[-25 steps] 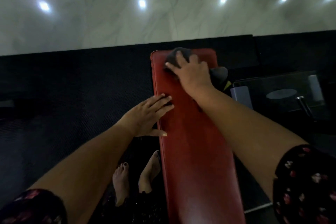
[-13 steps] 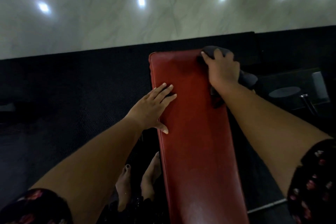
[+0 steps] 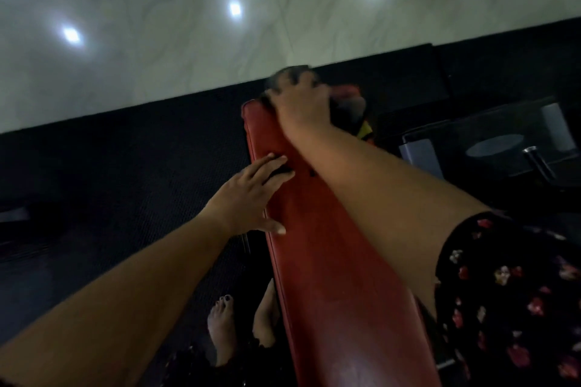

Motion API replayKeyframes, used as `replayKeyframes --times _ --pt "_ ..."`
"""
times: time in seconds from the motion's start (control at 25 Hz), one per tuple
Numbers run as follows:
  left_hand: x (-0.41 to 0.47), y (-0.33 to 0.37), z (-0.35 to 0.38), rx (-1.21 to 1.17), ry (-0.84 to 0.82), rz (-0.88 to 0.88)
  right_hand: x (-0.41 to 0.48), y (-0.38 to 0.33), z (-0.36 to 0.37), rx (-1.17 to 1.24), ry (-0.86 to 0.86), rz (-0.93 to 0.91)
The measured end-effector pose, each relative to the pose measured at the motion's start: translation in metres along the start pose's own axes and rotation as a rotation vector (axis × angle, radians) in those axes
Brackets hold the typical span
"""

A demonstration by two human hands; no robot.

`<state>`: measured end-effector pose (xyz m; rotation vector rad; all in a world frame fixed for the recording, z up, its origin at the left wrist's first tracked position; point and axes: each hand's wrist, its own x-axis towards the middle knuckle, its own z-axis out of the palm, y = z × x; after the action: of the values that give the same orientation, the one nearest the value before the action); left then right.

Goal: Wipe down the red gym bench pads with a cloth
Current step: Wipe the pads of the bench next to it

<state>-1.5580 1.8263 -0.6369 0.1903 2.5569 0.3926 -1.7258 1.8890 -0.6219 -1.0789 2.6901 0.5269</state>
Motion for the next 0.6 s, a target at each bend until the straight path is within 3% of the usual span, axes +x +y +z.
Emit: replayKeyframes --times 0.08,0.16,0.32,0.4,0.48,0.6 --pt "0.007 -0.006 -0.011 -0.078 0.053 -0.008 0.000 0.059 0.001 0.267 -0.137 0.247" --pt "0.027 -0.001 -0.025 -0.096 0.071 0.017 -0.008 0.119 0.016 0.436 -0.227 0.358" --pt "0.091 0.049 -0.037 -0.188 0.076 0.098 -0.047 0.158 0.058 0.730 -0.442 0.315" --pt "0.115 0.075 -0.025 -0.066 0.024 0.087 -0.075 0.160 0.081 0.872 -0.385 0.325" --pt "0.123 0.087 -0.012 0.100 0.014 0.069 -0.097 0.161 0.097 0.866 -0.336 0.299" --pt "0.120 0.086 -0.012 0.130 0.027 0.029 -0.127 0.158 0.106 0.936 -0.359 0.275"
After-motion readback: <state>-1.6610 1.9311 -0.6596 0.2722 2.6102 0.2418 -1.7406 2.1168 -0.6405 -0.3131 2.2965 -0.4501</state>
